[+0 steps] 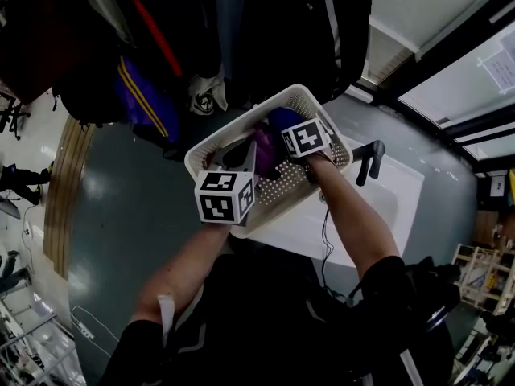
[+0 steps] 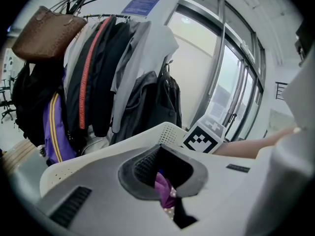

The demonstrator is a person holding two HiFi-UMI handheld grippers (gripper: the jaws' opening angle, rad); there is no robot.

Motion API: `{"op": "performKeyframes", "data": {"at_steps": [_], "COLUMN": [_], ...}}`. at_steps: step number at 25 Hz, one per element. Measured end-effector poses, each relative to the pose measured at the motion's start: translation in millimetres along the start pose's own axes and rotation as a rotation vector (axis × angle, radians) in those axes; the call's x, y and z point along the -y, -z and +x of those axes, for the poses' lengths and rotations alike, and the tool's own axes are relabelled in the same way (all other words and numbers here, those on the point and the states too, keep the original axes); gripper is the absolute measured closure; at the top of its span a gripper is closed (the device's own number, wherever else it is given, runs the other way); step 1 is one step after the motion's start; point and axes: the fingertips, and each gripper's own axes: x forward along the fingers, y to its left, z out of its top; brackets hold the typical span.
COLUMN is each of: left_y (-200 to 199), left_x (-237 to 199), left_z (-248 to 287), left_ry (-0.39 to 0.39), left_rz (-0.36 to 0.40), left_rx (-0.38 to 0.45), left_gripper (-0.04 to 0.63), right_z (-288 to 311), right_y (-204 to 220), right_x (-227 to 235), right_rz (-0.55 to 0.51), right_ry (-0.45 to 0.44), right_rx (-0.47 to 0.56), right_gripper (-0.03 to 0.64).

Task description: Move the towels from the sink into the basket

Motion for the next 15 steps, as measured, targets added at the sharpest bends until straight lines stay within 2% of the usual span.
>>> {"op": "performKeyframes", "data": {"at_steps": [6,12,15], "left_y": [-14,-14,-19], "left_x": [6,7,16], "left_z": [-22,-53,-67], "left_ry": [0.015,0.040,0.081], "left_rz": [0.020,0.046,0.065], "left_rx": [0.057,0.090,0.120], "left_gripper": [0.591,0.591,0.591], "right_z": [-46,-108,-144], "right_y": [-30,-45,-47], "right_x": [-10,-20,-24], "right_rz": [-0.018,0.010,0.031], "right_ry": [0.017,0.031,0.044], "right_rx": [0.132,0.309,0.399], "right_gripper": [0.421,0.481,0.513]}}
